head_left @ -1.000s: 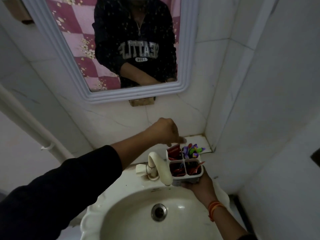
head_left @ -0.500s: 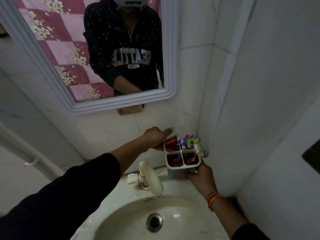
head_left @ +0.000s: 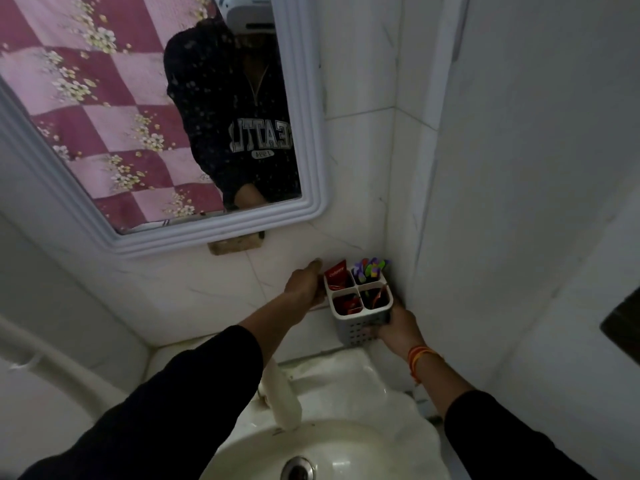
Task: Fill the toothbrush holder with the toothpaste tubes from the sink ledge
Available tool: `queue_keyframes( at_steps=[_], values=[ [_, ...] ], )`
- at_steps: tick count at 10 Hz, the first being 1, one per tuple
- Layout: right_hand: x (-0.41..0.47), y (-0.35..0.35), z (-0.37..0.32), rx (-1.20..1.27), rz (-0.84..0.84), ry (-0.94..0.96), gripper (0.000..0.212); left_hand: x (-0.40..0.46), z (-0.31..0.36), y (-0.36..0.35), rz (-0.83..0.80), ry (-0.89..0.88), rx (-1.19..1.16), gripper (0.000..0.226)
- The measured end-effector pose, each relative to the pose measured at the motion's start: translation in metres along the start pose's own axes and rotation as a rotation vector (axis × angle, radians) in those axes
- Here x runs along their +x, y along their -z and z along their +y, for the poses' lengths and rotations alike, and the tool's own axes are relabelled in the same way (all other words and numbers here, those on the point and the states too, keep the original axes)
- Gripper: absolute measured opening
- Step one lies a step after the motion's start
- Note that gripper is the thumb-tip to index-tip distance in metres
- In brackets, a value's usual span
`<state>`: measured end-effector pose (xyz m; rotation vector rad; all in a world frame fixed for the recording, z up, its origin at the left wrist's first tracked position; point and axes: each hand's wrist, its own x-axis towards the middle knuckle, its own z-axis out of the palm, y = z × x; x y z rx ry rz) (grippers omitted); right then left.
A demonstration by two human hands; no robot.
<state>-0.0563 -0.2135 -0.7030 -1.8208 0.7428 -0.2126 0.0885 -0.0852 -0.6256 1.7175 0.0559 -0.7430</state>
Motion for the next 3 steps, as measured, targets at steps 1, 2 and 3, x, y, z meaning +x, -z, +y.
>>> queue_keyframes(
  at_steps=[1,2,3],
  values=[
    [-0.005,-0.004,0.001,-0.041,0.014,-0.001,0.078,-0.011,-0.003,0.004,0.007,0.001,0.098,0.050],
    [-0.020,-0.002,-0.003,-0.120,0.029,-0.055,0.070,-0.031,-0.004,0.014,0.077,-0.060,0.249,0.046],
    [-0.045,-0.003,-0.013,-0.121,0.033,-0.125,0.057,-0.057,0.000,0.029,0.118,-0.164,0.383,0.039]
  ],
)
